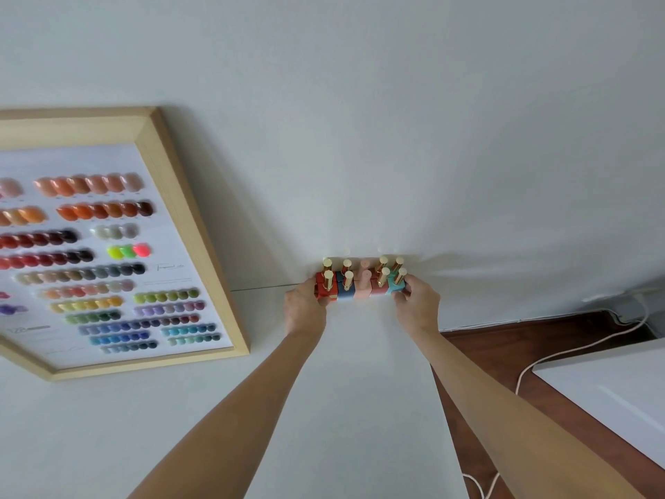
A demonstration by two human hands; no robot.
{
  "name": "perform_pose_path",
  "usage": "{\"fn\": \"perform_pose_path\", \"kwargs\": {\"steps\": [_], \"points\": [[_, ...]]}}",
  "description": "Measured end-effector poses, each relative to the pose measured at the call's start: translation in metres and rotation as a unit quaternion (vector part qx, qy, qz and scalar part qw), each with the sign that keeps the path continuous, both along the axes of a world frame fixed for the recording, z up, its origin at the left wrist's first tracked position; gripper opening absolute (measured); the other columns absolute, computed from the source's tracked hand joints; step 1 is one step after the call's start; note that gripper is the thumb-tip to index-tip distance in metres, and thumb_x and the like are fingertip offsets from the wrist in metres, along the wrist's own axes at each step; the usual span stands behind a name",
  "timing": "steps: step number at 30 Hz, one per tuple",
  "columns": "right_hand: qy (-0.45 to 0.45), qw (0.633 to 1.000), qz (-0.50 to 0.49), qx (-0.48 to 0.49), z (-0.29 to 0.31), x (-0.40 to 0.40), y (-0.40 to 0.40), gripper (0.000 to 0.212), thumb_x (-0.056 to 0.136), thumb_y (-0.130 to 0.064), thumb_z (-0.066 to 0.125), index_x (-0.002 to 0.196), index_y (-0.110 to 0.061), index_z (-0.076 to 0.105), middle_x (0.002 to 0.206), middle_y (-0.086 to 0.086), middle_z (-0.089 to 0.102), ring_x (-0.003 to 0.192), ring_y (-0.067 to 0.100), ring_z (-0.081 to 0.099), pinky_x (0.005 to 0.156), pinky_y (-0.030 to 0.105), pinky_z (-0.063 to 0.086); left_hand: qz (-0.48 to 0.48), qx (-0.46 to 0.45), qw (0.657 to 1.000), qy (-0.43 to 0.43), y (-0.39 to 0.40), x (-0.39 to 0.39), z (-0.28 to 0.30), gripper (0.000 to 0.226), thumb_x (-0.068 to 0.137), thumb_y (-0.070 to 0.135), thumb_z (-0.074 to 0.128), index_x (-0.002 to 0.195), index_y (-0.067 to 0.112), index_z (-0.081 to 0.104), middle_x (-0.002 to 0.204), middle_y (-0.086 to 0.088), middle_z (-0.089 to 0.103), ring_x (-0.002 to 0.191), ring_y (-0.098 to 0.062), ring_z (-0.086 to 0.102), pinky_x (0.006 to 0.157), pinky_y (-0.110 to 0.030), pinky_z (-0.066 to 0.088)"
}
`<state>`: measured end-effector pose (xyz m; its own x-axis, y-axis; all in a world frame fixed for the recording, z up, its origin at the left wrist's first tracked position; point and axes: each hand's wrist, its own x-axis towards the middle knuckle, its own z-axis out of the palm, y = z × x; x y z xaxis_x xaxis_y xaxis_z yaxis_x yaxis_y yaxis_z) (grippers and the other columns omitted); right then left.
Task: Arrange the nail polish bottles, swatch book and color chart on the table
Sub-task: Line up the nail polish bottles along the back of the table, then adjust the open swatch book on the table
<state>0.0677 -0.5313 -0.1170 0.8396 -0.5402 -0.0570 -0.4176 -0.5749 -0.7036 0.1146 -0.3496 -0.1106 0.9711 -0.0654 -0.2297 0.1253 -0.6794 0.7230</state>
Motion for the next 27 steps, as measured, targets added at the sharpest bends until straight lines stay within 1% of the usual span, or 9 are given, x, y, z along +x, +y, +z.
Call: {"fn": "perform_pose_path", "kwargs": {"steps": [7,9,11,14,16,18,22,25,27], "points": [[0.052,0.998,0.005,0.025,0.026,-0.017,0.004,0.019,0.081,0.001,0.062,0.1,-0.001,0.057,0.096,0.014,0.066,0.094,0.031,0.06,0.085,0.034,0.048,-0.005,0.032,0.999,0.025,-0.001,-0.015,0.024,0.033,0.088,0.009,0.065,0.119,0.006,0.054,0.11,-0.013,0.067,0.104,-0.029,0.06,0.081,-0.032,0.048],[0.045,0.998,-0.003,0.038,0.037,-0.031,0.009,0.012,0.082,0.0,0.062,0.086,-0.009,0.055,0.082,0.002,0.061,0.086,0.027,0.054,0.08,0.03,0.045,0.0,0.037,0.999,0.032,0.002,-0.029,0.038,0.037,0.089,0.008,0.064,0.123,0.005,0.049,0.118,-0.013,0.062,0.112,-0.028,0.057,0.084,-0.032,0.048],[0.03,0.999,0.0,0.04,0.049,-0.046,0.017,0.029,0.082,0.0,0.061,0.073,-0.021,0.043,0.068,-0.012,0.043,0.079,0.02,0.042,0.07,0.024,0.036,0.002,0.027,0.999,0.028,0.006,-0.045,0.052,0.044,0.09,0.01,0.062,0.131,0.006,0.045,0.128,-0.011,0.058,0.121,-0.026,0.052,0.092,-0.032,0.046],[0.033,0.997,0.005,0.067,0.069,-0.07,0.029,0.014,0.084,-0.004,0.062,0.096,-0.007,0.057,0.093,0.01,0.062,0.093,0.027,0.056,0.075,0.024,0.043,-0.013,0.006,1.0,0.009,0.016,-0.074,0.076,0.048,0.091,0.017,0.061,0.136,0.011,0.044,0.134,-0.007,0.055,0.125,-0.024,0.049,0.098,-0.033,0.044],[0.032,0.995,0.013,0.093,0.08,-0.083,0.037,0.038,0.086,-0.006,0.063,0.121,0.002,0.054,0.119,0.019,0.062,0.112,0.029,0.058,0.093,0.031,0.044,-0.026,-0.008,1.0,0.003,0.027,-0.092,0.092,0.051,0.092,0.022,0.06,0.139,0.016,0.042,0.136,-0.005,0.054,0.128,-0.023,0.047,0.103,-0.036,0.041],[0.021,0.993,0.032,0.115,0.092,-0.094,0.047,0.043,0.086,-0.008,0.063,0.127,0.001,0.052,0.126,0.018,0.06,0.116,0.027,0.058,0.096,0.031,0.043,-0.032,-0.016,0.999,-0.002,0.042,-0.107,0.107,0.052,0.092,0.026,0.06,0.14,0.017,0.042,0.137,-0.003,0.054,0.128,-0.02,0.048,0.104,-0.034,0.04],[0.007,0.989,0.075,0.127,0.112,-0.106,0.076,0.034,0.086,-0.011,0.063,0.118,-0.001,0.059,0.118,0.015,0.064,0.109,0.026,0.06,0.09,0.03,0.042,0.003,-0.056,0.998,-0.004,0.083,-0.133,0.138,0.052,0.092,0.028,0.061,0.139,0.014,0.044,0.133,-0.002,0.057,0.121,-0.016,0.053,0.101,-0.03,0.043],[0.004,0.986,0.115,0.122,0.126,-0.113,0.104,0.022,0.084,-0.011,0.062,0.096,0.006,0.061,0.094,0.022,0.066,0.095,0.035,0.059,0.078,0.034,0.043,0.025,-0.077,0.997,-0.006,0.121,-0.151,0.16,0.051,0.091,0.026,0.062,0.138,0.013,0.046,0.13,-0.002,0.058,0.119,-0.015,0.055,0.102,-0.03,0.045],[-0.003,0.982,0.144,0.124,0.136,-0.119,0.125,0.023,0.083,-0.012,0.063,0.093,0.008,0.058,0.092,0.025,0.064,0.093,0.038,0.058,0.075,0.033,0.042,0.032,-0.078,0.996,-0.017,0.147,-0.162,0.172,0.051,0.091,0.025,0.062,0.138,0.013,0.046,0.13,-0.003,0.059,0.118,-0.016,0.056,0.102,-0.031,0.046]]}}
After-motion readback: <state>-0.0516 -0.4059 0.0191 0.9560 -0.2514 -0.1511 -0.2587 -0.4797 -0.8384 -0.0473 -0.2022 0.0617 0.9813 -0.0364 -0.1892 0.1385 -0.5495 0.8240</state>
